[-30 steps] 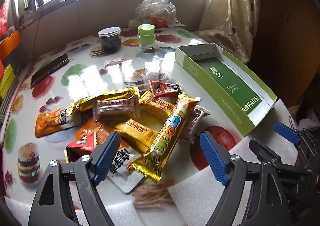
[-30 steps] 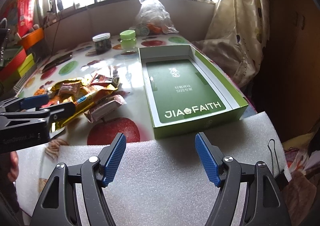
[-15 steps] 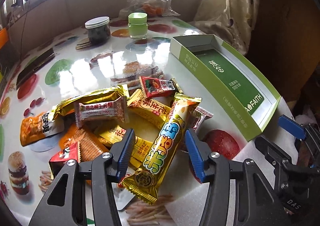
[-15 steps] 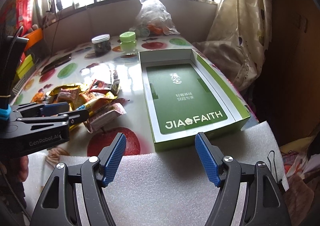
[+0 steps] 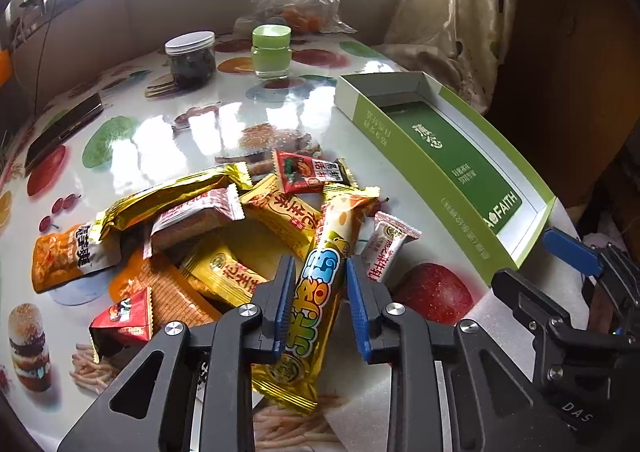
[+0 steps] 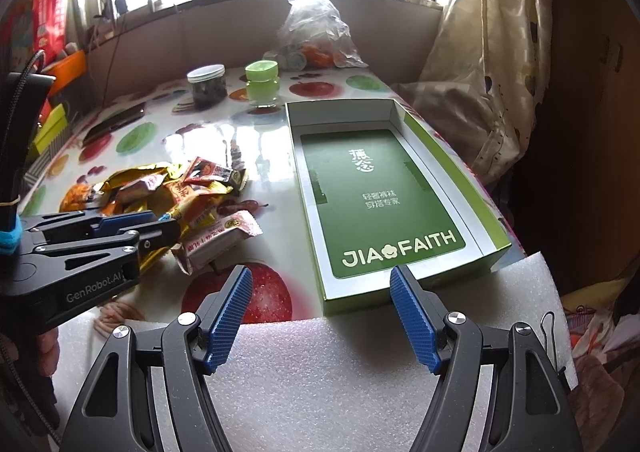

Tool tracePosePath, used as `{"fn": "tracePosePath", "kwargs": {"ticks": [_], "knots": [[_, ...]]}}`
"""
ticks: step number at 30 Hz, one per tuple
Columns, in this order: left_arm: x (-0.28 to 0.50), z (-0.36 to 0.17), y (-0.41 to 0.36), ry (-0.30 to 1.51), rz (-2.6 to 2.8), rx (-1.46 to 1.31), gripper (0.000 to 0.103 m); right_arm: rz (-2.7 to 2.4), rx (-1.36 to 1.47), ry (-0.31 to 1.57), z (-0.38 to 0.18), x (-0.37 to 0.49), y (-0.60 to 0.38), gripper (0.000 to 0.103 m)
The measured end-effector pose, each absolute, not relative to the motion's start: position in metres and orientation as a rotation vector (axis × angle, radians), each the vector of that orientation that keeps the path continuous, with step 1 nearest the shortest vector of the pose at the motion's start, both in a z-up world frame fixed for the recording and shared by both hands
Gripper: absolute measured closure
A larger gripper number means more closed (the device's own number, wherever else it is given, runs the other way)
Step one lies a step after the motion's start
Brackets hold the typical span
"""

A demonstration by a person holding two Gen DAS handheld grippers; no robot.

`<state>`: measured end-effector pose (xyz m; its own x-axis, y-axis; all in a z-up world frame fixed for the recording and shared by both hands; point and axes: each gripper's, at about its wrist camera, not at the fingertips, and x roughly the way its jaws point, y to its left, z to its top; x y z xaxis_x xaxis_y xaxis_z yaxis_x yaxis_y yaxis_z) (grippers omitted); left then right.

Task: Organize snacks
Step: 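Grasp the white-red candy packet with the right tool while left tool lifts the yellow stick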

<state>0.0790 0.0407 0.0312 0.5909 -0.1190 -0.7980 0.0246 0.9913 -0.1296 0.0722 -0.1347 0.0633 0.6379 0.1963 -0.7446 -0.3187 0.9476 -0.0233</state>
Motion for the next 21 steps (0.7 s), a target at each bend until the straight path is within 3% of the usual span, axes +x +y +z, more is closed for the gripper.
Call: {"fn": "tracePosePath", "kwargs": {"ticks": [11,21], "knots": [[0.056,0.054,0.072,0.856,-0.026,-0.197,0.077,0.403,-0.176,0.831,0.068,0.080,-0.096,0.036],[0.051,0.043,0.084,0.879,-0.014,-0.261,0.077,0.429,-0.113,0.927,0.050,0.103,-0.078,0.043]]}}
